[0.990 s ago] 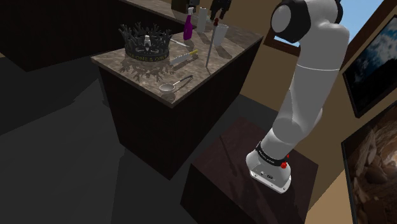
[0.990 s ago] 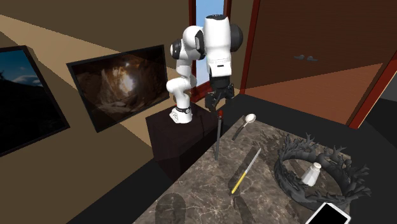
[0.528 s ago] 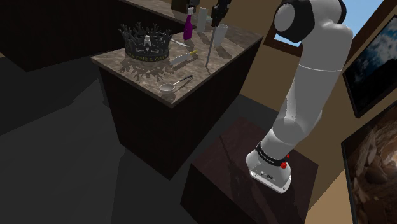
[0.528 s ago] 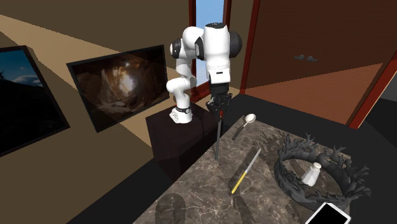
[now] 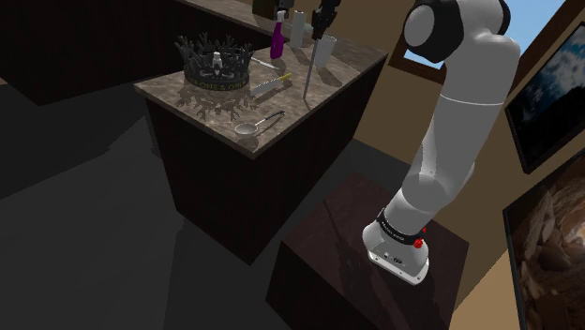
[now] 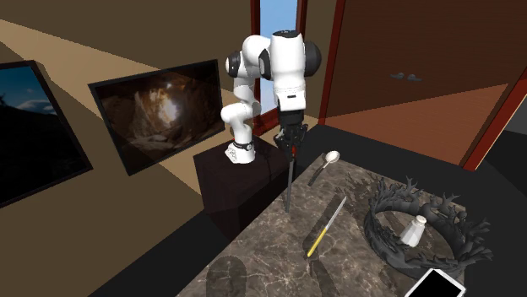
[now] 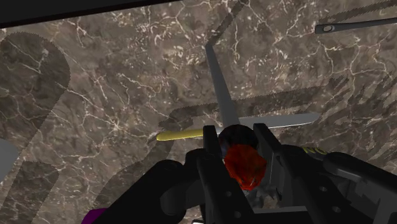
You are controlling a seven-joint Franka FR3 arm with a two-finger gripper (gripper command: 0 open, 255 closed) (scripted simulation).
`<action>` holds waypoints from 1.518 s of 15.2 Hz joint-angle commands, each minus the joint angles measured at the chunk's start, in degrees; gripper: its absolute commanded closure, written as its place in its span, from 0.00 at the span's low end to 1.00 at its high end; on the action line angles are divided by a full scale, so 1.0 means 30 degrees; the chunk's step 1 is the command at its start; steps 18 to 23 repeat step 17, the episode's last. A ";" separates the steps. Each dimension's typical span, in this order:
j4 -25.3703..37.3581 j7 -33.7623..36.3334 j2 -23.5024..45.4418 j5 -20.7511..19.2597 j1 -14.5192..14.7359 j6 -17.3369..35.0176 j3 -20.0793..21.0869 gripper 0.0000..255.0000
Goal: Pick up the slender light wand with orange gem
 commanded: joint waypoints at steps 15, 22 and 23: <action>0.8272 0.0143 0.2846 0.1154 -0.1422 -0.5540 -0.0006 1.00; 0.8403 0.0147 0.2901 0.1175 -0.1453 -0.5617 0.0000 1.00; 0.8403 0.0147 0.2901 0.1175 -0.1453 -0.5617 0.0000 1.00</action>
